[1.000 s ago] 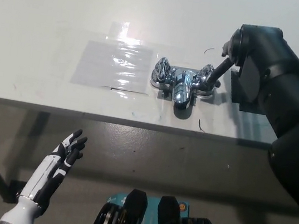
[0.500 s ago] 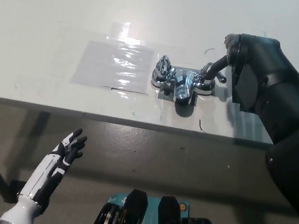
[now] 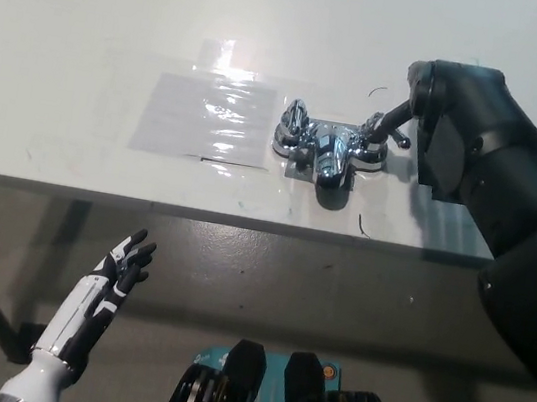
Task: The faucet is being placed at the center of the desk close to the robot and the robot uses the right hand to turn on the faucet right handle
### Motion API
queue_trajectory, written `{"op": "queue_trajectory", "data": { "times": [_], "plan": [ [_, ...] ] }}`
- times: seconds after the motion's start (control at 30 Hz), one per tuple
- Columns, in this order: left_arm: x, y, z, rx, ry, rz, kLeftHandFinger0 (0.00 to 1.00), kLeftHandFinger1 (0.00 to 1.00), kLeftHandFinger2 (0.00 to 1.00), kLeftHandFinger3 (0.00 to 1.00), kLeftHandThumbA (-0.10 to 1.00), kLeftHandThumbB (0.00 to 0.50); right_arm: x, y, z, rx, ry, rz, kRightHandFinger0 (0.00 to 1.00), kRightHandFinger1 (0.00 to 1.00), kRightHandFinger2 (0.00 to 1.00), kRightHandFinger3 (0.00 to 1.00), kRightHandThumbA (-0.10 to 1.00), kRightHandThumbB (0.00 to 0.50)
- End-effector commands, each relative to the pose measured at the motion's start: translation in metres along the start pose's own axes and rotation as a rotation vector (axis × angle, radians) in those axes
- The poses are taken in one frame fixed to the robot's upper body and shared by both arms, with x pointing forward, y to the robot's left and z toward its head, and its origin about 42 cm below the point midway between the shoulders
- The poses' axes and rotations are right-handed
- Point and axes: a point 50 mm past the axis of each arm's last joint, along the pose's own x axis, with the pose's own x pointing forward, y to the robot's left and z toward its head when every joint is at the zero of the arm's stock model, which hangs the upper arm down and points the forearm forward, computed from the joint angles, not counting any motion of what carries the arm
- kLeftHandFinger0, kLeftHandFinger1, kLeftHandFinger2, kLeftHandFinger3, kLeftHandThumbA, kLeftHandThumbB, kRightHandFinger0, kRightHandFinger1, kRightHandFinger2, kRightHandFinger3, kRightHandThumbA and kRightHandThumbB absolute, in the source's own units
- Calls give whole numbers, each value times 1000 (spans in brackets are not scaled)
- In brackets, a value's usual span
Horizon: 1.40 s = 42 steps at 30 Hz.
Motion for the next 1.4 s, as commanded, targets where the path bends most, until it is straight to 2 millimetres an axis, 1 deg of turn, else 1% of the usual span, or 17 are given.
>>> {"op": "queue_trajectory", "data": {
  "times": [0.0,0.13,0.2,0.33,0.37,0.47,0.5,0.6,0.63,0.67,0.7,0.77,0.9,1.0,1.07,1.17,1.37],
  "plan": [
    [6,7,16,15,-59,-2,1000,1000,1000,1000,915,195,-16,-49,-26,4,36,79,1000,1000,1000,1000,906,496],
    [8,8,16,16,-66,-8,1000,1000,1000,1000,919,200,-17,-53,-33,-30,17,130,1000,1000,1000,1000,868,500],
    [8,7,17,10,-64,-3,1000,1000,1000,1000,918,197,-18,-55,-35,-59,22,159,1000,1000,1000,1000,886,500],
    [8,7,17,7,-67,-7,1000,1000,1000,1000,912,194,-20,-57,-40,-11,66,185,1000,1000,1000,1000,776,500],
    [8,8,17,12,-66,-8,1000,1000,1000,1000,916,201,-20,-59,-42,-8,66,187,1000,1000,1000,1000,772,500],
    [9,8,17,12,-62,-9,1000,1000,1000,1000,917,207,-20,-60,-46,-56,66,180,1000,1000,1000,1000,850,500],
    [9,8,16,16,-64,-7,1000,1000,1000,1000,919,201,-19,-59,-47,-79,80,172,1000,1000,1000,1000,922,500],
    [9,8,17,22,-68,-10,1000,1000,1000,1000,926,204,-16,-57,-47,-78,107,101,1000,1000,1000,1000,968,500],
    [9,8,17,16,-67,-12,1000,1000,1000,1000,924,204,-13,-55,-49,-64,95,45,1000,1000,1000,1000,945,500],
    [9,7,17,12,-68,-12,1000,1000,1000,1000,918,198,-10,-53,-49,-22,76,-34,1000,1000,1000,1000,824,500],
    [10,8,17,11,-68,-12,1000,1000,1000,1000,917,197,-7,-50,-50,41,64,-99,1000,1000,1000,1000,780,492],
    [10,9,17,11,-69,-12,1000,1000,1000,1000,914,193,-4,-43,-51,115,67,-148,1000,1000,1000,1000,746,440],
    [10,9,17,15,-73,-10,1000,1000,1000,1000,911,202,-3,-41,-48,70,90,-220,1000,1000,1000,1000,815,463],
    [11,9,17,27,-78,-12,1000,1000,1000,1000,921,198,-3,-41,-46,61,94,-278,1000,1000,1000,1000,867,455],
    [11,9,18,29,-80,-12,1000,1000,1000,1000,923,193,-3,-41,-45,75,94,-302,1000,1000,1000,1000,944,442],
    [10,8,18,19,-70,-9,1000,1000,1000,1000,914,198,-3,-41,-46,106,77,-324,1000,1000,1000,1000,986,422],
    [9,7,18,19,-75,-14,1000,1000,1000,1000,919,178,-4,-46,-49,157,73,-324,1000,1000,1000,1000,981,411]
  ]
}}
